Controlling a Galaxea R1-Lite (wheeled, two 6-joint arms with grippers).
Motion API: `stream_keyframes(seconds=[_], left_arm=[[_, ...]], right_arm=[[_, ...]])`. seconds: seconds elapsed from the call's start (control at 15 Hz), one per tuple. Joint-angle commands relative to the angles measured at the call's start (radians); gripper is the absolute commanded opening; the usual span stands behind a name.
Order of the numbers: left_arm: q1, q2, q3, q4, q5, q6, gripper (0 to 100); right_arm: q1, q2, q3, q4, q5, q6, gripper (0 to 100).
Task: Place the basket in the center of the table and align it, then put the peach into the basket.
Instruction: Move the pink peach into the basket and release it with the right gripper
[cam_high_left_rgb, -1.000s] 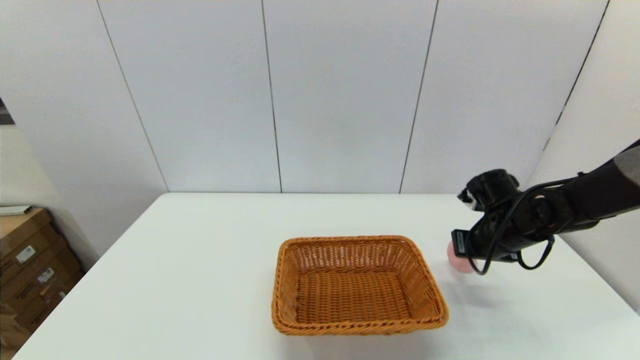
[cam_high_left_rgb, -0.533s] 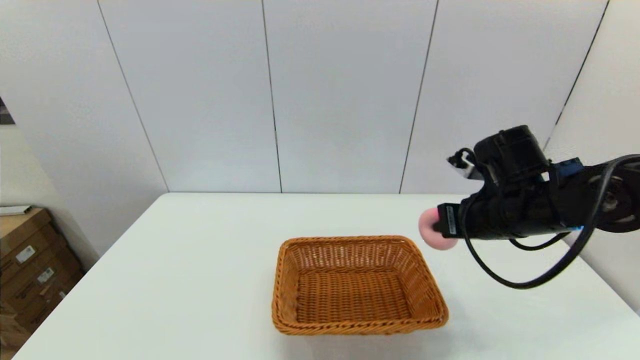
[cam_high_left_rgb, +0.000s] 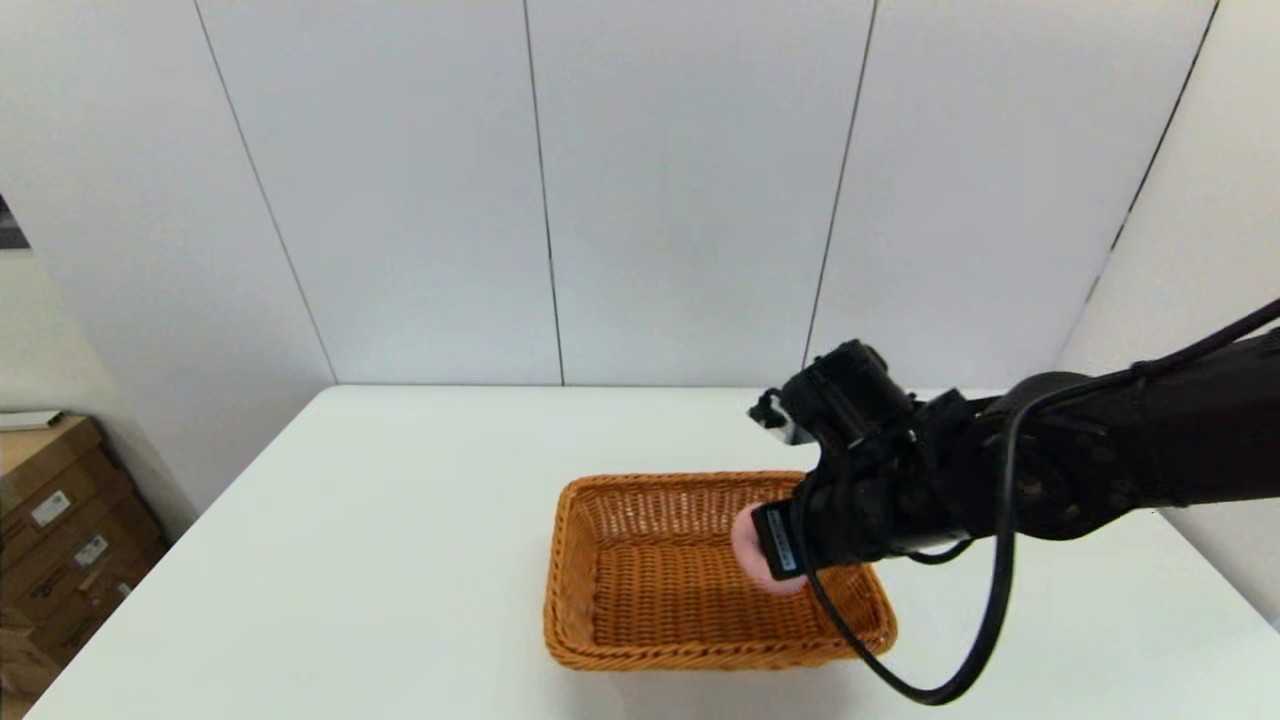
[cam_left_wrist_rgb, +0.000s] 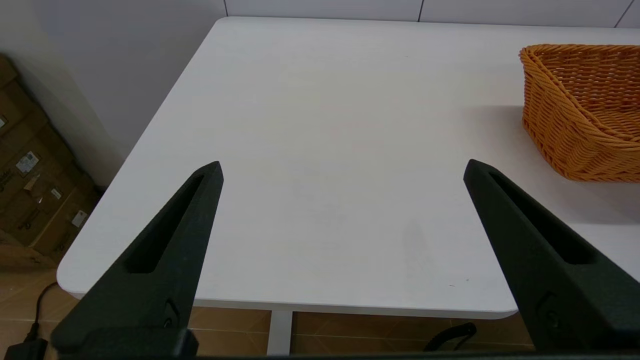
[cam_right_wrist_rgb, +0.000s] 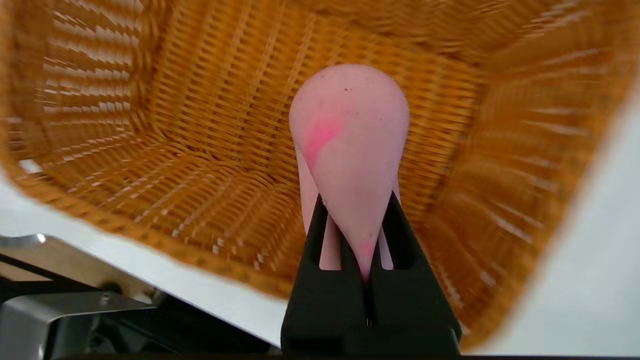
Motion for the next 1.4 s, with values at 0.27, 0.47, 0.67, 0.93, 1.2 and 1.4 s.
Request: stream_keyframes(seconds=[0.27, 0.47, 0.67, 0.93, 1.2, 1.4], left_arm=[[0.0, 0.0, 0.0, 0.001, 0.001, -0.003, 100], [0.0, 0.0, 0.0, 0.001, 0.001, -0.003, 100], [0.0, 0.0, 0.0, 0.001, 0.001, -0.003, 100], [0.0, 0.0, 0.0, 0.001, 0.001, -0.003, 100], [0.0, 0.0, 0.0, 0.001, 0.001, -0.003, 100], [0.0, 0.0, 0.0, 0.001, 0.001, -0.003, 100]], right_arm=[[-0.005, 0.021, -0.063, 0.009, 0.0, 0.025, 0], [-0.06, -0.054, -0.063, 0.012, -0.003, 0.019, 0], [-0.068, -0.069, -0.092, 0.076, -0.003, 0.021, 0], [-0.056, -0.013, -0.084, 0.073, -0.034, 0.021, 100], [-0.054, -0.032, -0.084, 0.07, -0.034, 0.022, 100], [-0.066, -0.115, -0.081, 0.078, -0.034, 0.024, 100]])
